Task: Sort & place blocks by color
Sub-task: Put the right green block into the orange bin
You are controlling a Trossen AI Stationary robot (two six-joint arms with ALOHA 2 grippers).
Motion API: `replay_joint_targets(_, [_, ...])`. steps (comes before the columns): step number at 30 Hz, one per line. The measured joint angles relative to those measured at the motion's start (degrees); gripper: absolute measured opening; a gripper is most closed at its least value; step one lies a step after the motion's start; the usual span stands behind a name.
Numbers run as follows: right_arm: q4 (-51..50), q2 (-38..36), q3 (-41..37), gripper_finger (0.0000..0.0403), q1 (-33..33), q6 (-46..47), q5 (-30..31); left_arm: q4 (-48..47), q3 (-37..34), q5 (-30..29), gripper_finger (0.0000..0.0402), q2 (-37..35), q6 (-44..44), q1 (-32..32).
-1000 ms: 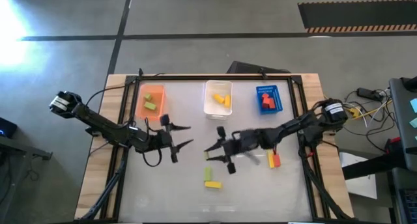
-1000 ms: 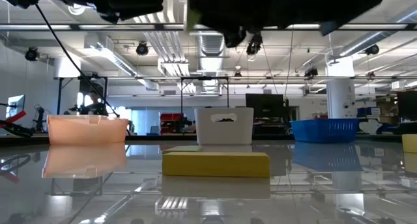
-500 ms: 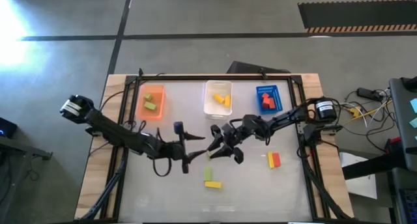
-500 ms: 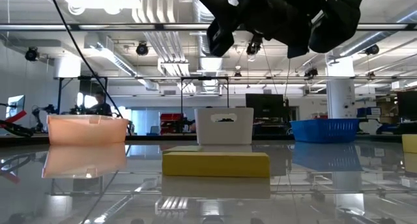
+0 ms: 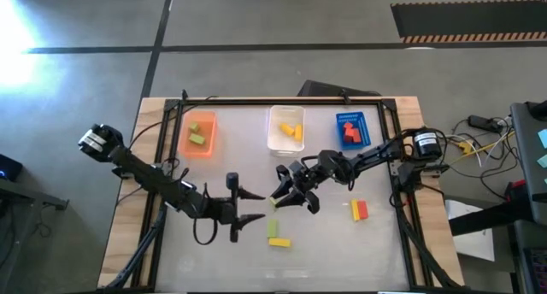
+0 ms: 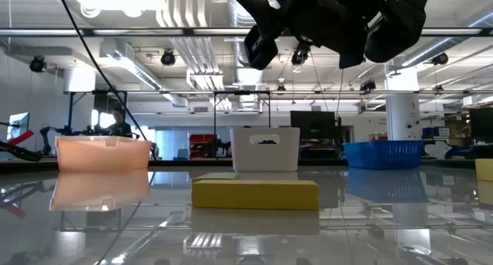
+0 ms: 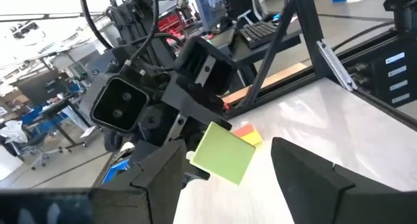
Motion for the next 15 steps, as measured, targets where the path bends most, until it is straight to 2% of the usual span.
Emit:
replay_joint_targets(4, [0.0, 0.0, 0.0, 0.0115, 0.0, 0.1, 0.4, 0.4, 0.1, -1.9, 0.0223, 1.6, -0.2, 0.0])
replay_joint_targets(9, [-0.1, 0.0, 0.0, 0.0115, 0.0, 0.3, 1.5, -2.0, 5.2, -6.9, 0.0267, 4.3, -2.6, -1.3])
replay_joint_targets(12, [-0.2, 0.0, 0.0, 0.0115, 0.0, -0.9, 1.5, -8.8, 9.9, -9.7, 0.0289, 6.8, 1.0, -2.4])
replay_joint_targets(15, [0.2, 0.4, 0.1, 0.0115, 0.0, -1.8, 1.6, -17.1, 14.1, -15.6, 0.0294, 9.6, 4.4, -2.8])
